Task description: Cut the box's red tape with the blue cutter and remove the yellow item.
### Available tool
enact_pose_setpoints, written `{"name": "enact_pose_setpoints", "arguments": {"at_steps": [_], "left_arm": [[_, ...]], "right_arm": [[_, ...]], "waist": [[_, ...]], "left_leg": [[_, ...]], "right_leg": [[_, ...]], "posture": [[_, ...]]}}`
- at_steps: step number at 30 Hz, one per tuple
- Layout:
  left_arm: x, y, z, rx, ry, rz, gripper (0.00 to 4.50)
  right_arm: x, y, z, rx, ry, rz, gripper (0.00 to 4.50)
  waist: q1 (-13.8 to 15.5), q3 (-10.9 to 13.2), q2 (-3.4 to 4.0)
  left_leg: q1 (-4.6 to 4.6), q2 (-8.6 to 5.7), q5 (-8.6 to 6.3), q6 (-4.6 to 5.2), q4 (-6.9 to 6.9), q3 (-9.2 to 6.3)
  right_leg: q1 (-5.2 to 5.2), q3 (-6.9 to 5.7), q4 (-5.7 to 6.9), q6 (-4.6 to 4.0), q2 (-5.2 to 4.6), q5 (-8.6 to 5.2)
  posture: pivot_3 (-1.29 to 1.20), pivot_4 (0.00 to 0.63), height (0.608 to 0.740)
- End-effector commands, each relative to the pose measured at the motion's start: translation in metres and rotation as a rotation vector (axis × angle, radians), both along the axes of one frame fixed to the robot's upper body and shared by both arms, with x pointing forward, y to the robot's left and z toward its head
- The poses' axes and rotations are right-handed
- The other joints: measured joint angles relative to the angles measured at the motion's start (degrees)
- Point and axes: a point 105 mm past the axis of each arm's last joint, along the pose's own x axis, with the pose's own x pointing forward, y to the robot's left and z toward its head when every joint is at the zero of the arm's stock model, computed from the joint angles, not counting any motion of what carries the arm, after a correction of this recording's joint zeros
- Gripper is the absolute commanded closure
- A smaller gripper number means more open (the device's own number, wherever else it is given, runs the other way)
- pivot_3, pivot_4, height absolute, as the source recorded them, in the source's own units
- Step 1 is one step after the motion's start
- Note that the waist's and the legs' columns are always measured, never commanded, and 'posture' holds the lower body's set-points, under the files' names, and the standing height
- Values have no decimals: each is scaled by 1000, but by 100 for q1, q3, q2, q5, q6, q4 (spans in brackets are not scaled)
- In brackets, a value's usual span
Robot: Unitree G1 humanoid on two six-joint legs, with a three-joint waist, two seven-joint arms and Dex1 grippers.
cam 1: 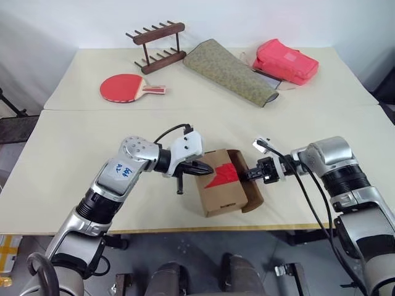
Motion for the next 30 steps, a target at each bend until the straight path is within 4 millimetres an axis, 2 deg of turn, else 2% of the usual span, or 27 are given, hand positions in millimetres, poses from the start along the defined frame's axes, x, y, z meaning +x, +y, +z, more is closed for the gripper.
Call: {"name": "enact_pose_setpoints", "arguments": {"at_steps": [1, 3, 5, 7, 15, 19, 25, 30], "left_arm": [[-7, 0, -18, 45, 46, -9, 4500], [-8, 1, -18, 46, 46, -10, 4500], [-8, 2, -19, 46, 45, -9, 4500], [-9, 3, -19, 44, 43, -5, 4500], [-9, -2, -23, -12, 39, -4, 4500], [-3, -21, -24, -92, 8, -14, 4500], [12, -46, -14, -209, -28, 28, 4500], [15, -61, -10, -275, -56, 31, 4500]], "right_arm": [[-1, 1, -23, -91, 62, -18, 4125], [1, 5, -25, -97, 57, -8, 4125], [3, 7, -24, -95, 61, -20, 4493], [5, 6, -20, -92, 60, -34, 4493], [10, -17, 18, -73, 45, -173, 4493], [6, -34, 57, -88, 1, -227, 4493], [0, -51, 82, -153, -61, -248, 4493], [-3, -62, 96, -218, -104, -263, 4493]], "waist": [[-23, -6, -3], [-40, -21, -11], [-43, -33, -22], [-48, -35, -23], [-1, -34, -16], [125, -17, 16], [166, -17, 16], [158, -17, 16]], "left_leg": [[2, 0, 0, 0, 0, 1], [8, 1, 1, -2, 0, 3], [14, 6, 1, -9, 0, 4], [15, 10, 2, -13, 0, 4], [4, 19, -9, -41, 0, 3], [-24, -26, -6, -34, 0, -7], [-47, -48, -2, 5, -2, -12], [-94, -47, 1, 13, -1, -16]], "right_leg": [[1, 3, 0, 0, -1, 0], [1, 8, 2, -1, -1, 0], [2, 11, 7, -7, 1, 0], [1, 12, 7, -13, 2, 3], [-11, 49, 6, -29, -37, 7], [-27, 24, 5, -27, -92, 8], [-34, -56, -7, -17, -93, 14], [-65, -112, -13, -10, -83, 18]], "posture": [[0, 150, 740], [0, 150, 740], [0, 150, 740], [0, 150, 740], [0, 150, 740], [0, 150, 740], [0, 150, 740], [0, 150, 740]]}}
